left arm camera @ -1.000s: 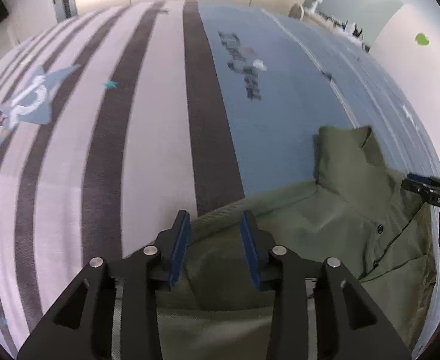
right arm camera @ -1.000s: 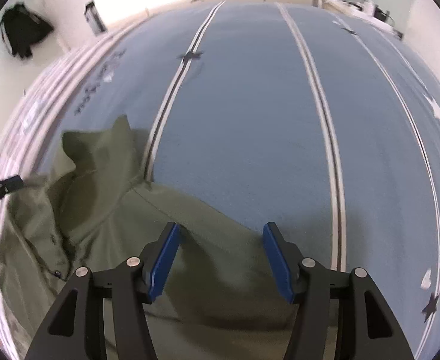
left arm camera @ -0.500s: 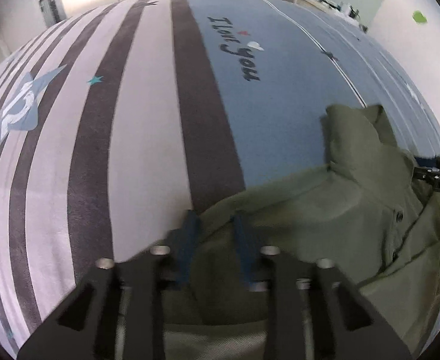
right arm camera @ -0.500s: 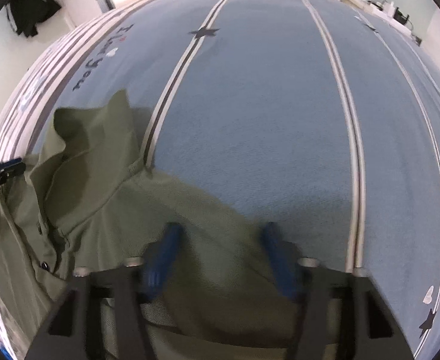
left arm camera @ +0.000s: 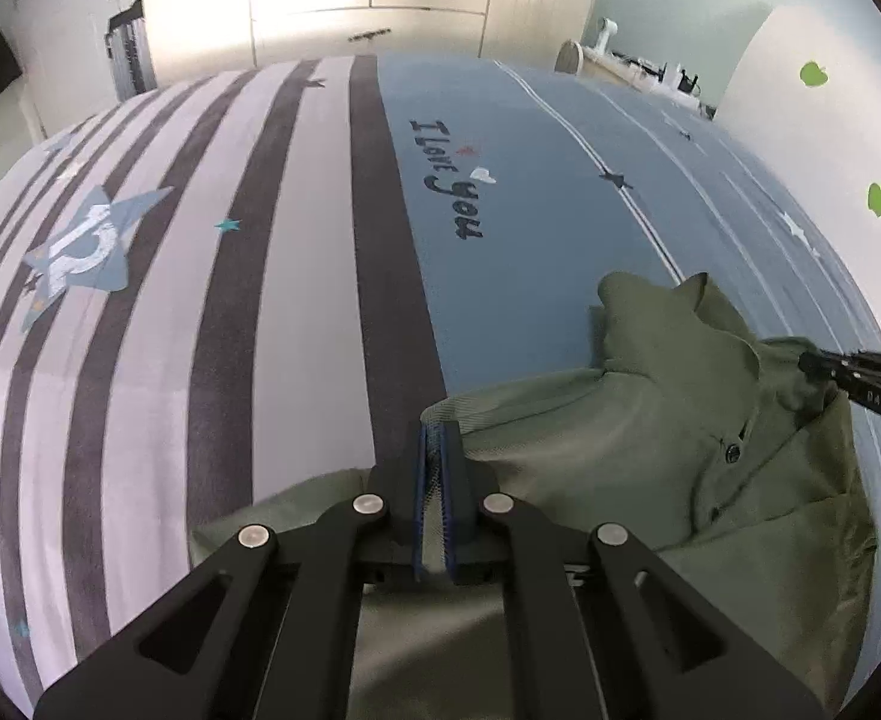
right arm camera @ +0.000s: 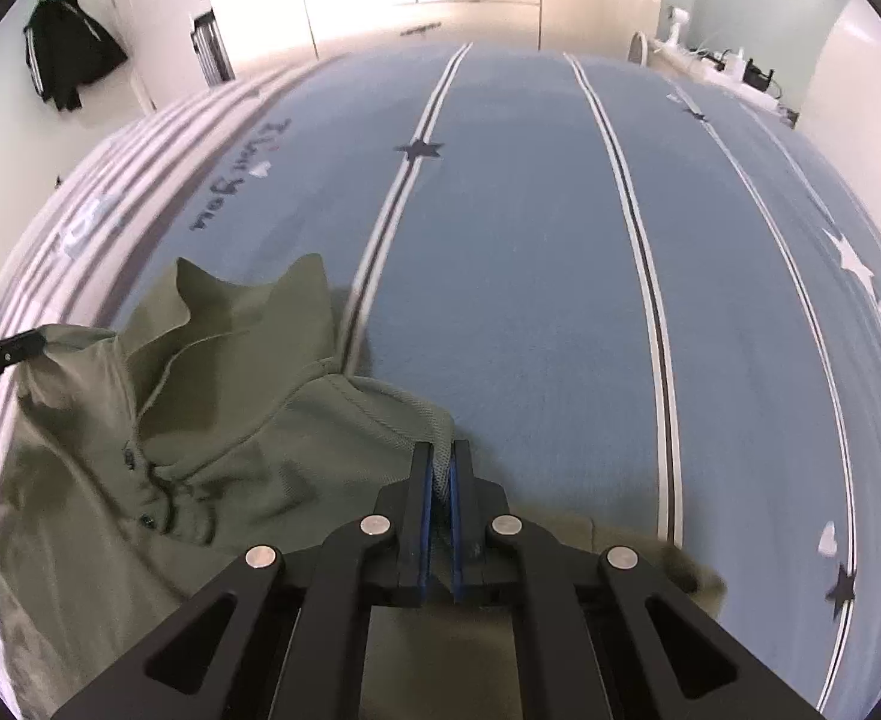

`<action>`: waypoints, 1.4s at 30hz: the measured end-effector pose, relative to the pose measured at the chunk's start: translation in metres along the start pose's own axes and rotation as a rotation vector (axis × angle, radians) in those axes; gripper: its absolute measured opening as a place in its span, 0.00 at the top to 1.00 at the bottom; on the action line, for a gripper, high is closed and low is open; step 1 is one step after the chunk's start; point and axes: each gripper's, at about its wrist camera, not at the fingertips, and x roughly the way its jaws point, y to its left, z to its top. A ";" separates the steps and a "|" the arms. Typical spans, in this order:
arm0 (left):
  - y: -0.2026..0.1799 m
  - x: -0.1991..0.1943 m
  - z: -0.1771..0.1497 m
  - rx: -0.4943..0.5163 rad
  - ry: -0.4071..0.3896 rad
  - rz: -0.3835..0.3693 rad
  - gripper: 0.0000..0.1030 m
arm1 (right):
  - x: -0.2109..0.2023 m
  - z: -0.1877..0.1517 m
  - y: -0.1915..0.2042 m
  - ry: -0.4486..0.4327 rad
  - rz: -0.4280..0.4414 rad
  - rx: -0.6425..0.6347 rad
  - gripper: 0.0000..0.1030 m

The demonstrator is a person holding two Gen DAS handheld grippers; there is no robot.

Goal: Fold clothes
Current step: 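Lift the hem with both grippers and fold it up toward the collar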

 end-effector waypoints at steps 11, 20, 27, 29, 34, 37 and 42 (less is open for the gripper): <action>0.005 -0.042 -0.068 -0.091 -0.004 -0.067 0.97 | -0.060 -0.075 0.008 0.008 0.054 -0.010 0.96; 0.008 -0.056 -0.105 -0.135 0.133 -0.112 0.91 | -0.061 -0.120 0.002 0.130 0.127 0.026 0.88; 0.012 -0.071 -0.105 -0.142 0.122 -0.074 0.91 | -0.095 -0.102 -0.010 0.027 0.117 0.094 0.80; 0.012 -0.070 -0.092 -0.158 0.085 -0.068 0.91 | -0.094 -0.083 -0.011 -0.013 0.139 0.139 0.67; -0.011 -0.056 -0.038 -0.160 -0.047 -0.111 0.91 | -0.058 -0.036 0.011 -0.016 0.130 0.143 0.65; -0.027 -0.037 -0.008 -0.155 -0.075 -0.123 0.90 | -0.016 -0.022 0.016 0.091 0.154 0.207 0.65; -0.035 0.026 0.013 -0.200 0.063 -0.119 0.89 | 0.027 -0.017 0.031 0.207 0.158 0.223 0.65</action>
